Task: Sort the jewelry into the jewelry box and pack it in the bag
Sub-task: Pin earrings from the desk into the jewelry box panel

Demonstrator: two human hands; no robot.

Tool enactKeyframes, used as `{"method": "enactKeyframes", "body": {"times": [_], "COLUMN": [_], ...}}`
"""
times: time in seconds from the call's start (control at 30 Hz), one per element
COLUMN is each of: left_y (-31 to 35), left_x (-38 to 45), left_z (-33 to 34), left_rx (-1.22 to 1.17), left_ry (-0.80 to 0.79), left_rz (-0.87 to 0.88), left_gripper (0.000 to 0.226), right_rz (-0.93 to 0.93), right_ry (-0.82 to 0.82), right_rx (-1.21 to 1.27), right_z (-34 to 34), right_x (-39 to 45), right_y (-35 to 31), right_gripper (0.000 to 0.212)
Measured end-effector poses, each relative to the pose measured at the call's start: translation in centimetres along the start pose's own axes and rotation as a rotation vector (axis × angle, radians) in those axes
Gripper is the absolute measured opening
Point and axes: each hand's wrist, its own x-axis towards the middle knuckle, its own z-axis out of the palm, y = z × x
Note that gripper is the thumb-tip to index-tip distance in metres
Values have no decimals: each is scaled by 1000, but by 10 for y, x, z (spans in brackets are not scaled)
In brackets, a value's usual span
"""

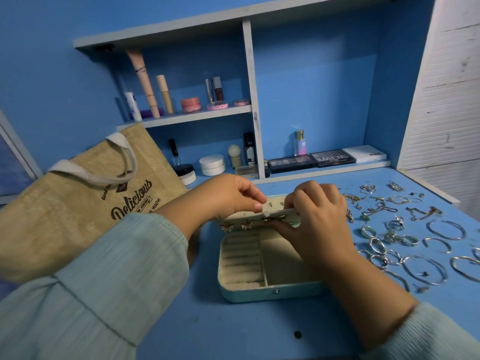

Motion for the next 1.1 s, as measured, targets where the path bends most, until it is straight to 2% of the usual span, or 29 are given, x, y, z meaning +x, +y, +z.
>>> {"method": "enactKeyframes", "body": {"times": [0.33, 0.7, 0.97, 1.1], "left_y": [2, -1, -2, -4], "left_x": [9, 9, 5, 3], "left_z": [9, 10, 10, 10], "left_rx": [129, 136, 106, 195], "left_ry": [-72, -144, -98, -71], "left_rz": [-20, 25, 110, 156], "left_gripper": [10, 18, 26, 25], "right_rz": [-144, -150, -137, -137], "right_ry": [21, 24, 29, 27], "right_rx": [-84, -97, -81, -80], "right_z": [-6, -5, -4, -4], "right_x": [-4, -7, -7, -6], "right_y": [0, 1, 1, 0], "right_gripper": [32, 33, 35, 35]}}
